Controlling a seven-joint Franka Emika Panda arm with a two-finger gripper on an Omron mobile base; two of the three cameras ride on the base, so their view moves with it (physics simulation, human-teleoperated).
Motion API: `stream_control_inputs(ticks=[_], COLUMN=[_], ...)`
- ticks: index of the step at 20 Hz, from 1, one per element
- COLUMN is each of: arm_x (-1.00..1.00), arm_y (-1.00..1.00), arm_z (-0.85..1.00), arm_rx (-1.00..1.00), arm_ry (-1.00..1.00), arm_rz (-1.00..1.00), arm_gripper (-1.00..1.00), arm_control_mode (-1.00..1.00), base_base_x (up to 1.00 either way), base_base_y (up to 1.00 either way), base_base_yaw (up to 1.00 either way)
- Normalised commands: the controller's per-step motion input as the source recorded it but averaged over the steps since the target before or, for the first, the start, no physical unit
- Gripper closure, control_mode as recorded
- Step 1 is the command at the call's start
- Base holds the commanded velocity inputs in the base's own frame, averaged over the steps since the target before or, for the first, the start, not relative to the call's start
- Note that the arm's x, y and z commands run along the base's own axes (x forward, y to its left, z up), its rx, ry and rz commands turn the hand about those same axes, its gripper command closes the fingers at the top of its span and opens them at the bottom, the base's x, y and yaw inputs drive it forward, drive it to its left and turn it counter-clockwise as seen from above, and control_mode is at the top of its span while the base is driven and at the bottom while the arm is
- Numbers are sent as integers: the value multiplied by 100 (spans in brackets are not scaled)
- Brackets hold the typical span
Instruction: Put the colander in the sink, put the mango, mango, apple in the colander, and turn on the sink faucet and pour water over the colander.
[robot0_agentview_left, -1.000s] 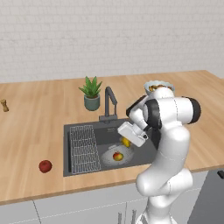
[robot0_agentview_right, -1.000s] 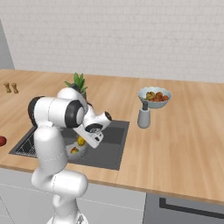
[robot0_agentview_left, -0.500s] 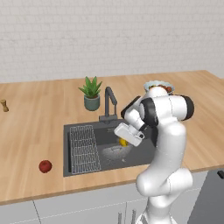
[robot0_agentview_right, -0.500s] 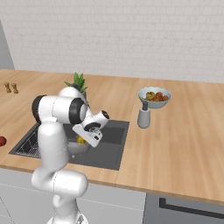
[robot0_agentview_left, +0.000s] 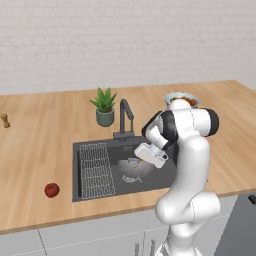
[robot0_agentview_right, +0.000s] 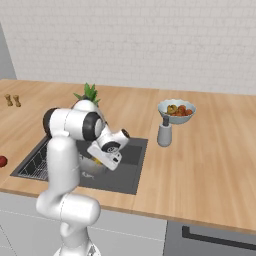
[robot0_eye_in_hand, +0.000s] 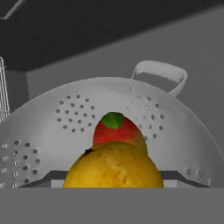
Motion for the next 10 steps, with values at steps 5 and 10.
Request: stream_control_inputs(ticks=[5, 10], arm_x=[-89, -53], arm_y=[0, 20], arm_z=[11, 48], arm_rx=[0, 0], arm_ry=[-22, -34], arm_rz=[3, 4], arm_gripper=[-100, -100], arm_control_mode=[-100, -100], base_base_x=[0, 0], base_base_y=[0, 0], base_base_yaw=[0, 0])
